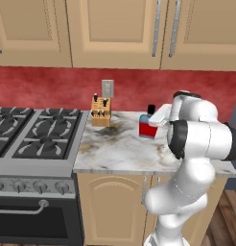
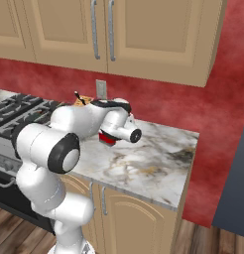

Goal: Move the drinks to the dining counter.

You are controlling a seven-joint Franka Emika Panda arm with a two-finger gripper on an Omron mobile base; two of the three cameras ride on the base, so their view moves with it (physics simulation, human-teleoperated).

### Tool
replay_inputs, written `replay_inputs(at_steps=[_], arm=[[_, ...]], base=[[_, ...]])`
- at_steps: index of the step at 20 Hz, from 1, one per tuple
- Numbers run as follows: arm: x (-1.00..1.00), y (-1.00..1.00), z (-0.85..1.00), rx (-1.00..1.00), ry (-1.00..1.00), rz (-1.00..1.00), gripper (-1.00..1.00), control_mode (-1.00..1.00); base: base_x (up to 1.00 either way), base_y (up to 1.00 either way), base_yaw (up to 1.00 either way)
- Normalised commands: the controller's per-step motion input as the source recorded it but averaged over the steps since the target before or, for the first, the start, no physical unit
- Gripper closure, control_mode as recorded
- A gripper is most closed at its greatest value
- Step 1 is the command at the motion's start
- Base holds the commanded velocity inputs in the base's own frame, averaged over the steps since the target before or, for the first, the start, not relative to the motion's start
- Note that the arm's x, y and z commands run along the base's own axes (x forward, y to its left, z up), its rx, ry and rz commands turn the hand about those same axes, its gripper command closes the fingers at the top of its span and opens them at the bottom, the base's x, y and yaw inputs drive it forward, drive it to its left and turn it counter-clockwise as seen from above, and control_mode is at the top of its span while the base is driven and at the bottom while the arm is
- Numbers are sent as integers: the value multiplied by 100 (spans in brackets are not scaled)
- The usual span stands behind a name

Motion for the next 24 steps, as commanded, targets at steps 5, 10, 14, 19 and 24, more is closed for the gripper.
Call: replay_inputs(at_steps=[5, 10, 14, 19, 24], arm=[[-69, 0, 37, -3, -12, 14, 100, -100], [-48, 0, 24, -10, -10, 13, 100, -100], [-15, 0, 22, -5, 2, 4, 100, -100], [-1, -4, 4, 3, 4, 0, 100, -100], [-1, -5, 0, 12, 0, 0, 100, -100]], base=[[0, 0, 0], [0, 0, 0], [0, 0, 0], [0, 0, 0], [0, 0, 0]])
